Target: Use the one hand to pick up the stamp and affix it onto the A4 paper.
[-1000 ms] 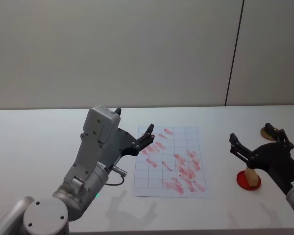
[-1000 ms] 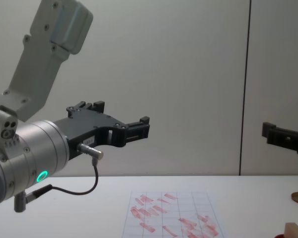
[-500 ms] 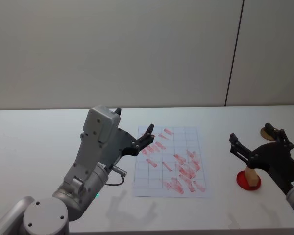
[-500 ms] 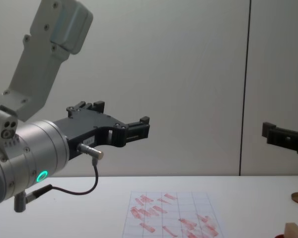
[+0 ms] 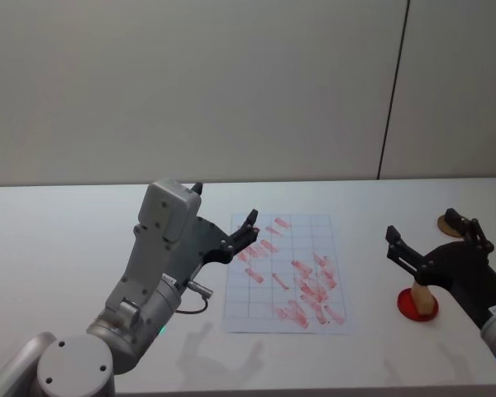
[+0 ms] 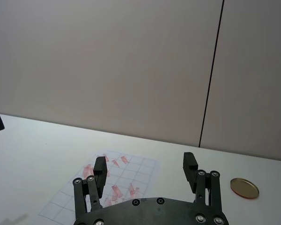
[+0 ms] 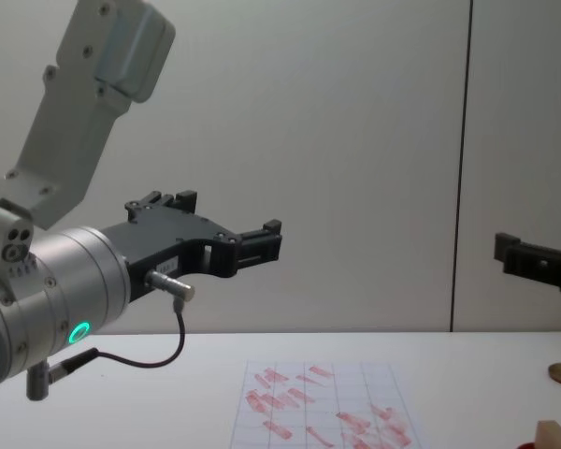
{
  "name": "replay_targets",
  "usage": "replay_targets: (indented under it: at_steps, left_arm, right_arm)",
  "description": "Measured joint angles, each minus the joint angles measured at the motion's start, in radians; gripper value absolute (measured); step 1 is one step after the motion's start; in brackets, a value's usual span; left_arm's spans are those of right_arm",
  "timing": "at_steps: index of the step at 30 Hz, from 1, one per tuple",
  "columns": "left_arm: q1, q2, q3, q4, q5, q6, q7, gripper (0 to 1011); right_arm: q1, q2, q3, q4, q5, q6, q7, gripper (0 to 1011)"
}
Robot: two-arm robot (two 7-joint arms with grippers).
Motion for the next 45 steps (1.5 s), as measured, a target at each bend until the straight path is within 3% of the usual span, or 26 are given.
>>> replay_targets:
  at_steps: [9,18,32,45]
  left_arm:
    - [0.0,0.0,0.0,0.0,0.0,0.0,0.0,993]
    - [0.0,0.0,0.0,0.0,0.0,0.0,0.0,993]
    - [0.0,0.0,0.0,0.0,0.0,0.0,0.0,993]
    - [0.0,0.0,0.0,0.0,0.0,0.0,0.0,993]
  right_arm:
    - [0.0,-0.013,-0.004,-0.004,-0.023,0.067,-0.048,1000]
    - [0.04,-0.04,-0.003,0.041,-0.046,0.147,-0.091,999]
    - [0.157,-0.091,0.009,0.194,-0.06,0.238,-0.112,1000]
    - [0.246,-0.13,0.013,0.354,-0.067,0.286,-0.108,1000]
